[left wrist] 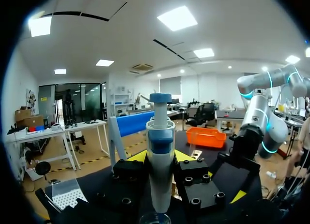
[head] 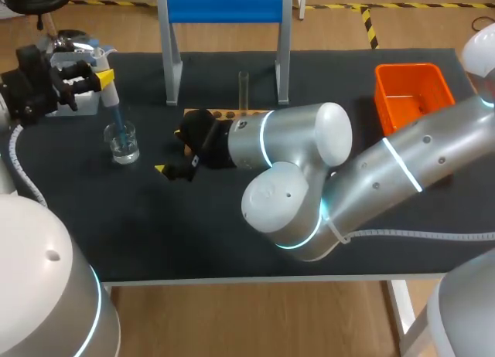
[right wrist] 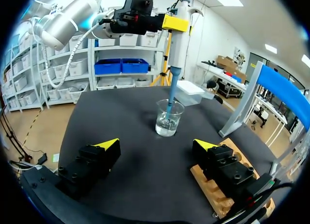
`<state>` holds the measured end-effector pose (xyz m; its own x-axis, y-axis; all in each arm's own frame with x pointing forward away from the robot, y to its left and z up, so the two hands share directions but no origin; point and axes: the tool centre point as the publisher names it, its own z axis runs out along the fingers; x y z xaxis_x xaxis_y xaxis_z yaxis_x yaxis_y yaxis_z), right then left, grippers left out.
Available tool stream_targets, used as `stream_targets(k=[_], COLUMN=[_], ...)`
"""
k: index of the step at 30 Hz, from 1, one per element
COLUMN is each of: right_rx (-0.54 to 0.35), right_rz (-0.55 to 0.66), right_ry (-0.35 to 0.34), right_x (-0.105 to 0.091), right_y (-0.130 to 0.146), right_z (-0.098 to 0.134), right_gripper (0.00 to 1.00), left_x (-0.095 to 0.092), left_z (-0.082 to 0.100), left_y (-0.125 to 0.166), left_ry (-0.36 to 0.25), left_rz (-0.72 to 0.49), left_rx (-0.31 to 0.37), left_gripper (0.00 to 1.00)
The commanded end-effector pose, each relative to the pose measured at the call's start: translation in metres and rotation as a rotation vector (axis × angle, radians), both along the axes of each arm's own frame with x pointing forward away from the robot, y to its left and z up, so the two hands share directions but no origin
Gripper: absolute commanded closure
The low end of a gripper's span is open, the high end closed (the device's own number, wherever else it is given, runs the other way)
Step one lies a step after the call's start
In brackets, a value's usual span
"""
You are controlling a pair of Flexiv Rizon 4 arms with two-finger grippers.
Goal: Invert the test tube, pick up the pipette, mount the tip to pipette, aspirate from beaker and dispense into the tube, eject the tip, return the pipette, and cap with the stopper.
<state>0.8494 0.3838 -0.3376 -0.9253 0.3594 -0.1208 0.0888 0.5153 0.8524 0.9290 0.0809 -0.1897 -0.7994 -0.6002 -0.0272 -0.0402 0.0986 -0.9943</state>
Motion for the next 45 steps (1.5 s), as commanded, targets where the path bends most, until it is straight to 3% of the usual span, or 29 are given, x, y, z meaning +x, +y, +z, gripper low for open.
stream_targets(k=[1, 12, 31, 45], right_rx=[0.018, 0.054, 0.166, 0.225], right_rz=[0.013, 0.100, 0.357, 0.530], right_ry=[-0.004, -0.083, -0.109, -0.118], right_x=[0.000, 0.001, 0.004, 0.002], right_y=[-0.006, -0.022, -0.049, -0.052], right_z=[0.004, 0.039, 0.122, 0.173], right_gripper=[0.00, 0.00, 0.00, 0.00], left_x=[-0.001, -0.001, -0.001, -0.001], left_z=[0.000, 0.000, 0.000, 0.000], left_y=[-0.001, -0.001, -0.001, -0.001], left_ry=[-0.002, -0.002, -0.002, -0.002], left_rz=[0.006, 0.006, 0.006, 0.006], left_rx=[0.000, 0.000, 0.000, 0.000], left_gripper=[1.00, 1.00, 1.00, 1.00])
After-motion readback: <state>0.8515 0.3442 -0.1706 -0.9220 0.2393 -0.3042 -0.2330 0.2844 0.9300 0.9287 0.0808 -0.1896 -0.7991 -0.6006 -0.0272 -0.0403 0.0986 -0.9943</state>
